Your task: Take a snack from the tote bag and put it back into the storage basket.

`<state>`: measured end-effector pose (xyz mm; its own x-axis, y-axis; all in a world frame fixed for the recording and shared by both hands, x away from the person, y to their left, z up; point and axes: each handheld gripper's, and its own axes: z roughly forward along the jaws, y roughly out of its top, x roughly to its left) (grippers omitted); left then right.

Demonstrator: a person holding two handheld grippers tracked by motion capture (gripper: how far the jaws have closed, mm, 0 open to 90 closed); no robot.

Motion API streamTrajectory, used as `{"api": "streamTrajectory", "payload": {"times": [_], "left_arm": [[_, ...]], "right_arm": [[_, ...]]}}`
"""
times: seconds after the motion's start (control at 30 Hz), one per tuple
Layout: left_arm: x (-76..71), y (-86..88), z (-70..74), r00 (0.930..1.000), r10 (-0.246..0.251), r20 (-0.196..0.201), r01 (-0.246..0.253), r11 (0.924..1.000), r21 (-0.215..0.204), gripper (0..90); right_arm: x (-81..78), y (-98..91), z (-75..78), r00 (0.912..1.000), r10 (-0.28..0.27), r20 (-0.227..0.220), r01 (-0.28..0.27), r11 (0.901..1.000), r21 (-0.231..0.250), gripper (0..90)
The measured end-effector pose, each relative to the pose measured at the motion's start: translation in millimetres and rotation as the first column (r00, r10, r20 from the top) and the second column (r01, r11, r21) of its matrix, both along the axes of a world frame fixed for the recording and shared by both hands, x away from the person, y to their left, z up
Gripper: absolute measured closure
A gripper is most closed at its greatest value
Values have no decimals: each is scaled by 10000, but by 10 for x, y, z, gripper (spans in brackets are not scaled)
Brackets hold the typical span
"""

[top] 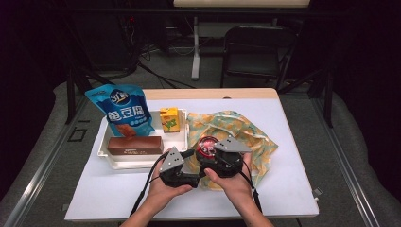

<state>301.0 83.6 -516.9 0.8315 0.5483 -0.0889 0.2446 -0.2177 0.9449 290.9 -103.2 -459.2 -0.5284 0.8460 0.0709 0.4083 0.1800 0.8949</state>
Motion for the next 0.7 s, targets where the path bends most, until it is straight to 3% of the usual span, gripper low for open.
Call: {"api": "streamTrajectory", "payload": {"times": [0.23,0.43,0.7], "left_arm": [[-3,-12,0,9997,10,226,-12,10000,64,180],[25,13,-5,9997,-69,215,73,9998,-180,204],[30,35,-31,9984,-341,443,335,9993,139,239]], "right_arm": [[-31,92,-33,9993,332,-170,-335,9993,-168,248],[-49,146,-60,9972,635,-395,-645,9977,-229,248],[-45,176,-92,9937,938,-609,-952,9952,-209,247]]}}
